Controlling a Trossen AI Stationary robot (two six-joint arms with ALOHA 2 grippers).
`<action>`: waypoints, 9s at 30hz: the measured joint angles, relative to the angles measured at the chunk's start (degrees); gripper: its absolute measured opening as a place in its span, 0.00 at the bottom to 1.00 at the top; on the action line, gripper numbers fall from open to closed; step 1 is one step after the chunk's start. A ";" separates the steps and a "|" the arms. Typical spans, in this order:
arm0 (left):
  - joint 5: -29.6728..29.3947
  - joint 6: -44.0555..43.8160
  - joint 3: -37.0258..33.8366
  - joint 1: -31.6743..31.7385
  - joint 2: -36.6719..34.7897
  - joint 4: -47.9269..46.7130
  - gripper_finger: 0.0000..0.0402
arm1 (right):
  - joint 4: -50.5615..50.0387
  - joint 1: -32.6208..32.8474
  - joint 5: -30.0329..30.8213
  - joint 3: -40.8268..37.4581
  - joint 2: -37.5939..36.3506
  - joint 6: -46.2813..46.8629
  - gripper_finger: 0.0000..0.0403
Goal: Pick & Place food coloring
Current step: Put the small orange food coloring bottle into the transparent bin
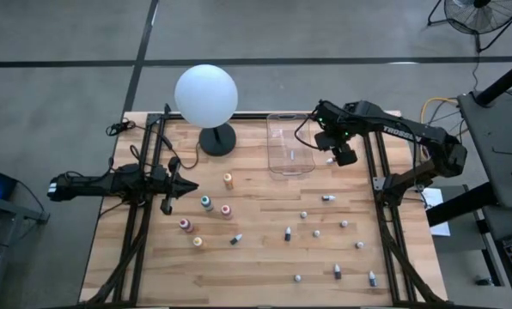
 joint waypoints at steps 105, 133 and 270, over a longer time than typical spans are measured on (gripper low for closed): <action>-0.01 0.00 0.02 -0.02 -0.01 0.00 0.00 | 29.20 -8.47 -2.56 -28.36 5.57 -6.73 0.46; -0.02 0.00 0.00 -0.02 0.00 0.00 0.00 | 28.36 -8.68 -4.50 -27.72 5.29 -3.77 0.46; -0.01 0.00 0.00 -0.01 -0.02 0.00 0.00 | 96.83 -12.11 -46.28 -34.88 1.04 33.66 0.12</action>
